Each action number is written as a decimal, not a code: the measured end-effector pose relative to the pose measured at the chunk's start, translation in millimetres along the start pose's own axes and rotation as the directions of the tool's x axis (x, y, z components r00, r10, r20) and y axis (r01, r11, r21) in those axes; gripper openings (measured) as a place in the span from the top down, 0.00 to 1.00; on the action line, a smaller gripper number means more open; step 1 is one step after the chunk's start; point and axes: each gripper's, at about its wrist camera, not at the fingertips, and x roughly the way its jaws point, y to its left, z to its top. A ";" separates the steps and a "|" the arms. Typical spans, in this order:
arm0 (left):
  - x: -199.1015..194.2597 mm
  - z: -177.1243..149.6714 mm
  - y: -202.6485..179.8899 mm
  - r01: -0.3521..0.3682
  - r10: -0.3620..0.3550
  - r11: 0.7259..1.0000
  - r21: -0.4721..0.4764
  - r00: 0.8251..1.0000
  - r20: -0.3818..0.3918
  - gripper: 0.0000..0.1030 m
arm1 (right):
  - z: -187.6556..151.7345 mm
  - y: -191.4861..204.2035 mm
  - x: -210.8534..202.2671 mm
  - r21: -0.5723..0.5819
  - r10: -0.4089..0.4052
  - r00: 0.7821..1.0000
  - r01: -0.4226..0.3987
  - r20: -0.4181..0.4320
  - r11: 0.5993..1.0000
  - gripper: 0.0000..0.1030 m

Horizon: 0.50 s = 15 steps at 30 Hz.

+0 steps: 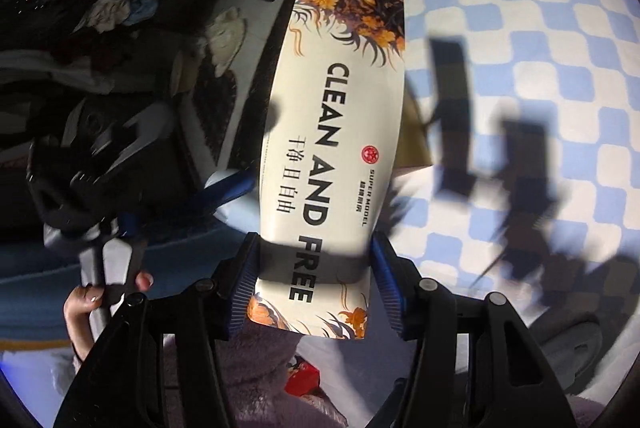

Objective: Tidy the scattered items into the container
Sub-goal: 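Lift the card with the right gripper to the left gripper while the left gripper closes on it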

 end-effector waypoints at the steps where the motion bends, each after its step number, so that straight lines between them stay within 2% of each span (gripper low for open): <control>1: 0.2 1.2 5.0 0.006 -0.006 1.000 -0.019 1.000 -0.008 0.00 | -5.2 8.4 4.2 -0.025 0.022 1.000 -0.022 -0.013 0.999 0.46; 4: -3.8 6.2 18.8 0.023 -0.023 0.996 -0.083 1.000 -0.003 0.00 | -12.2 35.1 17.2 -0.118 0.064 0.996 -0.071 -0.059 0.990 0.46; 7: -8.4 12.1 27.4 0.008 -0.007 0.994 -0.107 1.000 0.011 0.00 | 1.4 49.4 49.0 -0.201 0.083 0.994 -0.097 -0.076 0.975 0.46; 8: -9.2 13.6 30.1 0.015 -0.013 0.993 -0.118 1.000 0.016 0.00 | -0.7 52.1 47.8 -0.215 0.093 0.993 -0.108 -0.080 0.971 0.46; 12: -9.1 17.4 38.3 0.106 -0.105 0.981 -0.161 0.994 0.019 0.02 | -4.4 57.0 47.3 -0.260 0.108 0.987 -0.135 -0.115 0.956 0.46; 14: -7.3 16.6 39.0 0.118 -0.118 0.981 -0.155 0.993 0.014 0.19 | -6.6 60.9 52.5 -0.286 0.092 0.988 -0.123 -0.121 0.950 0.46; 15: -7.0 15.3 40.2 0.104 -0.104 0.983 -0.150 0.995 0.011 0.37 | -6.8 61.5 55.0 -0.293 0.084 0.989 -0.118 -0.126 0.949 0.46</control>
